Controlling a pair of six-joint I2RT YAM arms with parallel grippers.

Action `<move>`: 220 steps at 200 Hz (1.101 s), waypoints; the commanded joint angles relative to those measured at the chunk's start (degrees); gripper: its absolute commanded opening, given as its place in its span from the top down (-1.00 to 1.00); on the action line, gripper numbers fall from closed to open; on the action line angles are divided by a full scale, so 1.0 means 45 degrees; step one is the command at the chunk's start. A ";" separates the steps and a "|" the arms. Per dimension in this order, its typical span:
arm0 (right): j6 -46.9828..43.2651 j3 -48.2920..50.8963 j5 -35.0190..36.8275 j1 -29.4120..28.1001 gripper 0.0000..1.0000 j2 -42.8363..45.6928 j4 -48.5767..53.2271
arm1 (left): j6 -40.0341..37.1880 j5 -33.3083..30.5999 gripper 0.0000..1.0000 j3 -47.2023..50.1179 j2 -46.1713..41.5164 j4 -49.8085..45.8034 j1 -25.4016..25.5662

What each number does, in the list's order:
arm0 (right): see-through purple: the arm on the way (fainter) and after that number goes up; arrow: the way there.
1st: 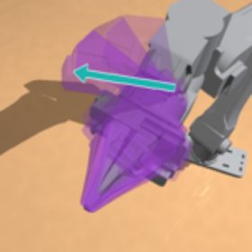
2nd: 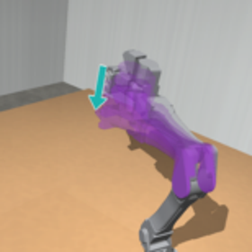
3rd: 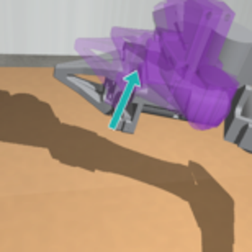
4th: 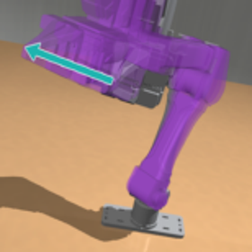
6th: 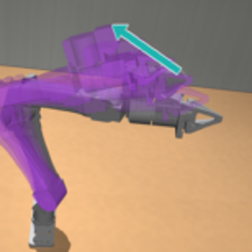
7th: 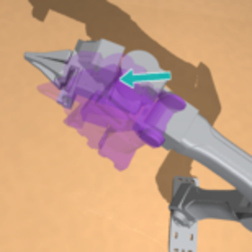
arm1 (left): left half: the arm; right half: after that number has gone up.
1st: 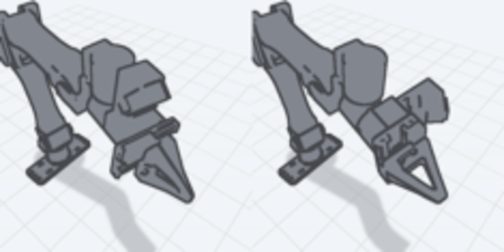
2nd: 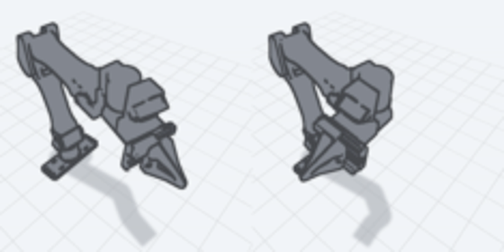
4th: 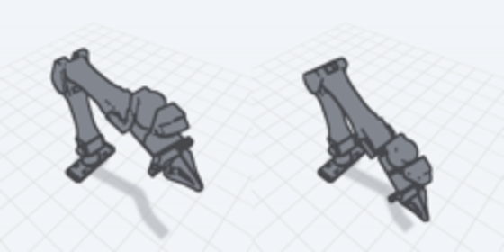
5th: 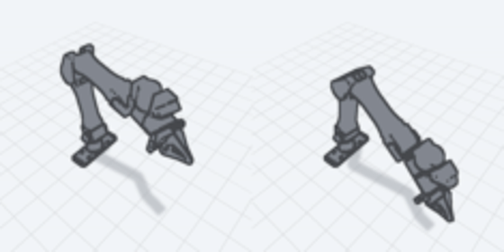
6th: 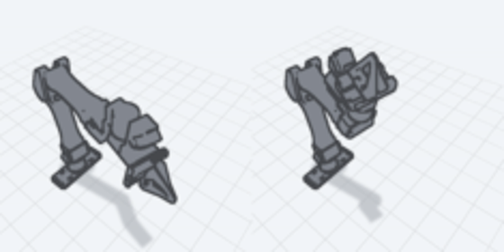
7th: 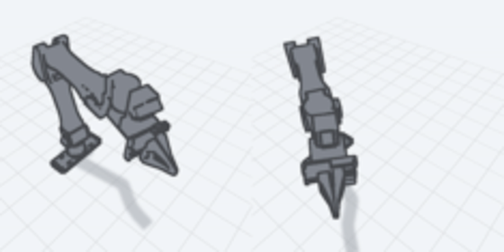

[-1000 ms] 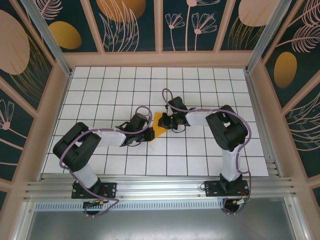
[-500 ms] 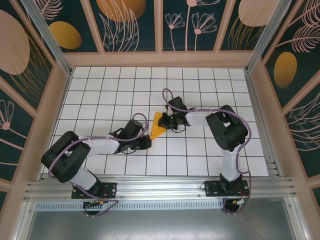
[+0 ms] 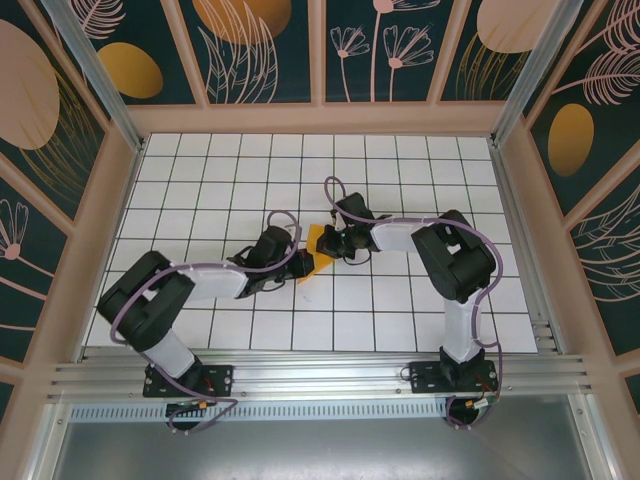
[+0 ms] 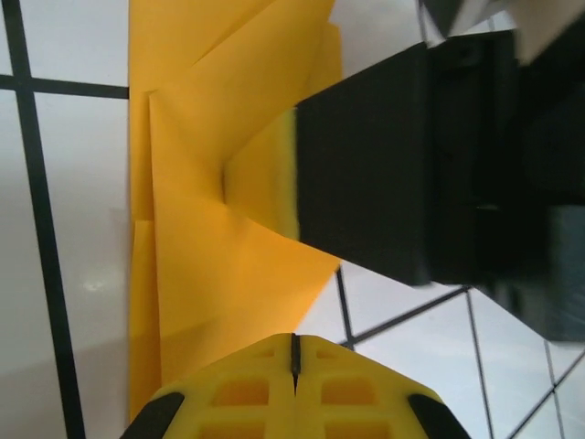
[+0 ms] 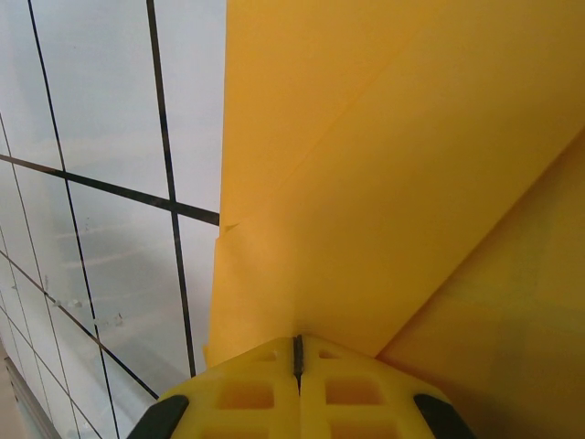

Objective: Fold a paper plane with a square sheet of paper (pick it up from the middle)
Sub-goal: Fourth fold the wing at the center of the table.

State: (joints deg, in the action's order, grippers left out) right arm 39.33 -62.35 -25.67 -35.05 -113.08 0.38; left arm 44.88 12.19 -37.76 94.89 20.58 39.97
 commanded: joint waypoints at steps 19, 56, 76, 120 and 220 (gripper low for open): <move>-0.0226 0.0607 0.1593 0.0081 0.96 -0.1091 0.1707 | -0.0070 0.0087 0.93 -0.0938 0.1218 0.0629 -0.0246; -0.0194 0.0678 0.1584 0.0085 0.96 -0.1134 0.1693 | -0.0279 0.0180 0.95 -0.1163 0.1910 0.0378 -0.0367; -0.0169 0.0662 0.1584 0.0098 0.96 -0.1197 0.1741 | -0.0375 0.0757 0.95 -0.1121 0.2168 0.0327 -0.0366; -0.0147 0.0625 0.1642 0.0122 0.96 -0.1307 0.1869 | -0.0567 0.1391 0.95 -0.0133 0.1716 -0.0191 -0.0380; -0.0214 0.0684 0.1759 0.0244 0.96 -0.1377 0.2002 | -0.0435 0.1567 0.94 0.2337 -0.0952 -0.2281 0.0151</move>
State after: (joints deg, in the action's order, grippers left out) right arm 39.35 -62.33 -26.06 -34.87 -113.36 0.36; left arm 43.55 17.61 -29.58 92.55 21.76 39.48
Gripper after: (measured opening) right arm 0.048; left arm 0.055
